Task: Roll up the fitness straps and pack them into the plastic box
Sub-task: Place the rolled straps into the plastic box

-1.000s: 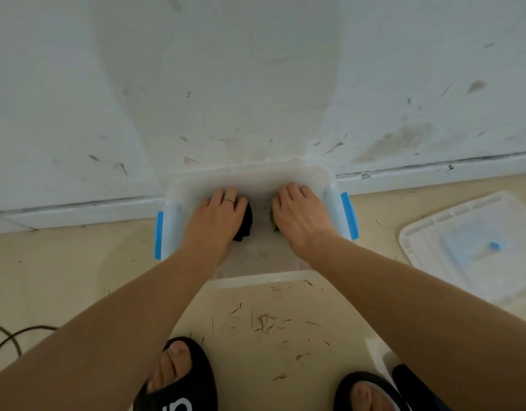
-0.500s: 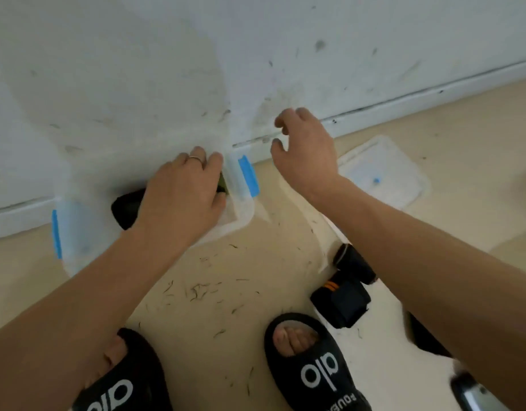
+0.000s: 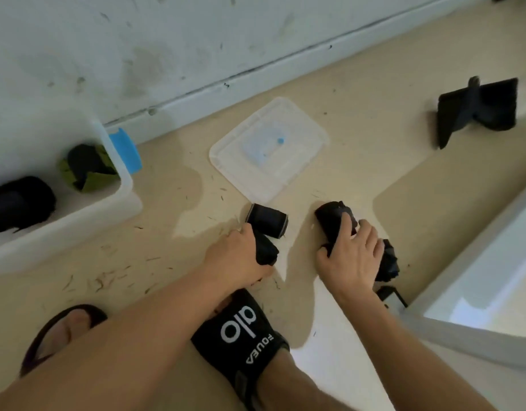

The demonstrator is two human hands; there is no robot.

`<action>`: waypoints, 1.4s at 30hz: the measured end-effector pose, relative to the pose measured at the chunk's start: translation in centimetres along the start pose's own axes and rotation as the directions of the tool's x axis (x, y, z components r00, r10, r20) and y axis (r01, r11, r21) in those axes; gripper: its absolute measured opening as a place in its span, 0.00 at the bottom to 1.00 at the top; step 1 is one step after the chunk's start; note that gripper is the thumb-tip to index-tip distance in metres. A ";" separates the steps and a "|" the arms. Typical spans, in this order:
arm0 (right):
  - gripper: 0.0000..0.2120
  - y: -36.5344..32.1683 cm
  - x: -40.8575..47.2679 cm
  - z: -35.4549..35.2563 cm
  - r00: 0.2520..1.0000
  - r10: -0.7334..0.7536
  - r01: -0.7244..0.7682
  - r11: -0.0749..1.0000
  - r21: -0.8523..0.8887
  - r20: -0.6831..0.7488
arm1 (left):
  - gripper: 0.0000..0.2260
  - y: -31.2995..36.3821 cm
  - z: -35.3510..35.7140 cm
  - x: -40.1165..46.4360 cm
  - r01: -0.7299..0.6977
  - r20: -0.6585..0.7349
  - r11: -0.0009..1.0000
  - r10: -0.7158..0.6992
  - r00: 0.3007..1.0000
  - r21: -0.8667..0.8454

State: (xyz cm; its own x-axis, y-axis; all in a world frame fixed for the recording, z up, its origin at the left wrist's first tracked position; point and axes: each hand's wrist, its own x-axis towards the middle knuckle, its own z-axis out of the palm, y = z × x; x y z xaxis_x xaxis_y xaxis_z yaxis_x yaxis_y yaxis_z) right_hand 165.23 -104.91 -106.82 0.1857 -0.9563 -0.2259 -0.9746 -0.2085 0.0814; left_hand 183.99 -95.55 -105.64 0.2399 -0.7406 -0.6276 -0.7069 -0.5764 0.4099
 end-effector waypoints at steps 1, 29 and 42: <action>0.39 1.0 -1.1 0.7 0.999 0.035 -0.036 0.999 0.032 0.007 | 0.33 0.1 0.1 0.4 0.025 0.007 0.999 -0.025 1.000 -0.023; 0.33 -9.1 -0.2 -9.9 0.956 -0.279 0.250 0.609 0.753 -0.091 | 0.39 -7.2 -14.5 -8.3 -0.080 -0.347 0.996 0.061 0.936 -0.042; 0.27 -37.0 -1.1 -12.1 0.311 -0.948 0.921 0.318 0.225 0.067 | 0.37 -26.1 -19.9 -9.3 0.171 -0.385 0.981 -0.192 0.902 -0.090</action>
State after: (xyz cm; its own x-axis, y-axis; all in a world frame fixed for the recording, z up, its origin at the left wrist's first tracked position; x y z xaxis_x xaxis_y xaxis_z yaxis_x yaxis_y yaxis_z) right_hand 202.60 -98.60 -97.82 0.9734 -0.0859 -0.2126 -0.1669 -0.9010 -0.4003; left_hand 213.46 -80.50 -97.34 0.6090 -0.6905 -0.3903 -0.5929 -0.7232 0.3543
